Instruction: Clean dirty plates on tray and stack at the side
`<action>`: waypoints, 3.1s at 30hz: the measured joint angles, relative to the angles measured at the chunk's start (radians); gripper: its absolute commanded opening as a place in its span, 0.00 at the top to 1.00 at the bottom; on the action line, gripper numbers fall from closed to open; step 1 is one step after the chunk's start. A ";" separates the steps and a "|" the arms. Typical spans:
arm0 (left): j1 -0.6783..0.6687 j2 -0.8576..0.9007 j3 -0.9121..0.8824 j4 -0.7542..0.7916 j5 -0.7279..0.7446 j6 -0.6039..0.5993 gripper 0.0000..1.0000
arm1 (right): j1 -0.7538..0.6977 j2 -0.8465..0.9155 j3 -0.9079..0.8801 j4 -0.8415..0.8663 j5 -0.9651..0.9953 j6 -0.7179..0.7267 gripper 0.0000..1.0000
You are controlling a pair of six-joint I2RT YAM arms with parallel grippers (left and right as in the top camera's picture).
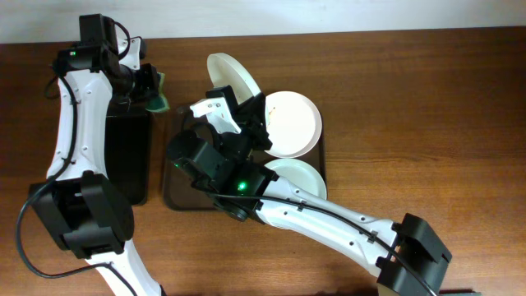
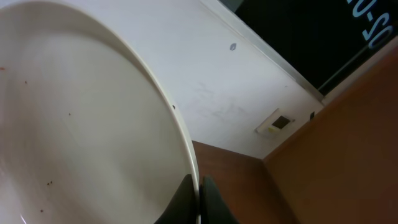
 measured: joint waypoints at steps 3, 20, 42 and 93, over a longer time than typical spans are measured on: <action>0.000 0.000 0.000 0.000 0.000 0.000 0.99 | 0.000 0.000 0.000 0.000 0.003 -0.002 0.96; 0.000 0.000 0.000 0.000 -0.001 0.000 0.99 | 0.000 0.000 0.002 -0.063 -0.052 0.037 0.96; 0.000 0.000 0.000 0.000 -0.011 0.000 0.99 | -0.649 -0.211 0.001 -0.677 -1.399 0.558 0.96; 0.000 0.000 0.000 0.000 -0.011 0.000 0.99 | -1.066 -0.257 -0.223 -0.769 -1.663 0.548 0.35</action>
